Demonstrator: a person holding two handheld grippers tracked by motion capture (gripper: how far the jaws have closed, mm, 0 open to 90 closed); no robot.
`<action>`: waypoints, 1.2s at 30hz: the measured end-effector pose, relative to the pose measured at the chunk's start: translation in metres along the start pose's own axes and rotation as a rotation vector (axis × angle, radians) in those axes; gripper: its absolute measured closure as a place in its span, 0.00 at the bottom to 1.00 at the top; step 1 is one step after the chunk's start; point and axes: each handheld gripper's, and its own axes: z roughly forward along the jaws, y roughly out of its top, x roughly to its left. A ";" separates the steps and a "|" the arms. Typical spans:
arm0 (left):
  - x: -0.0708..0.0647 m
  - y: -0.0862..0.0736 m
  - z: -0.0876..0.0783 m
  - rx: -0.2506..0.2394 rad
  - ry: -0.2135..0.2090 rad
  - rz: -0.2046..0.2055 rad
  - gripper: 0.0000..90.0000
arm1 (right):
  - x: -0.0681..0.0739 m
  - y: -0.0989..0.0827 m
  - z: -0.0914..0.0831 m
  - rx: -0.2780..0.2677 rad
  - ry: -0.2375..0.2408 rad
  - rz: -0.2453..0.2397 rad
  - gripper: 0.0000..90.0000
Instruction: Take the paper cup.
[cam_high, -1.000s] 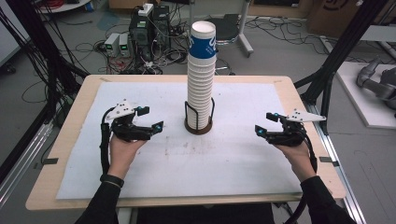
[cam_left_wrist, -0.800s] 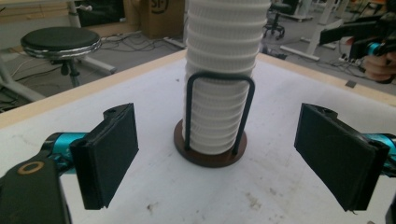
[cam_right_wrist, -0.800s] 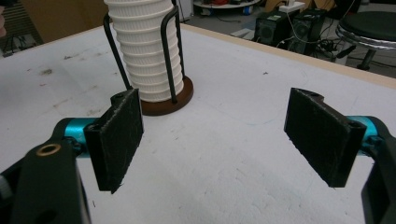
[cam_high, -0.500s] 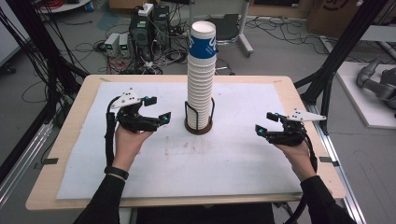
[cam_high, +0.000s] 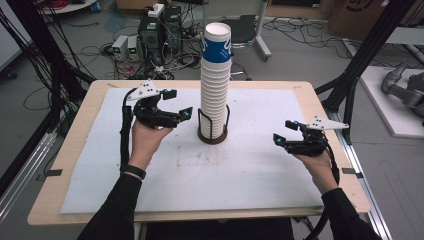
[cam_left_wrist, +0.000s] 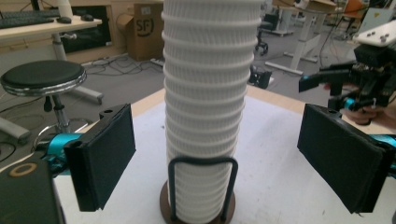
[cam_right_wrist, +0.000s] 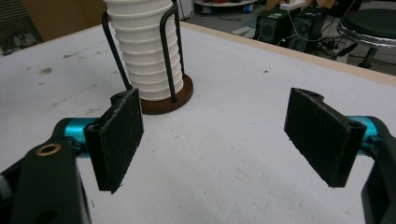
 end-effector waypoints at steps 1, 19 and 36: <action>0.000 0.000 0.000 0.000 0.000 0.000 0.12 | 0.000 0.000 0.000 0.000 0.000 0.000 0.23; 0.001 0.044 0.033 -0.012 -0.020 0.039 0.09 | 0.000 0.000 0.001 0.002 0.003 -0.003 0.23; 0.006 0.063 0.065 -0.013 -0.049 0.037 0.08 | 0.000 0.000 0.001 0.003 0.006 -0.003 0.23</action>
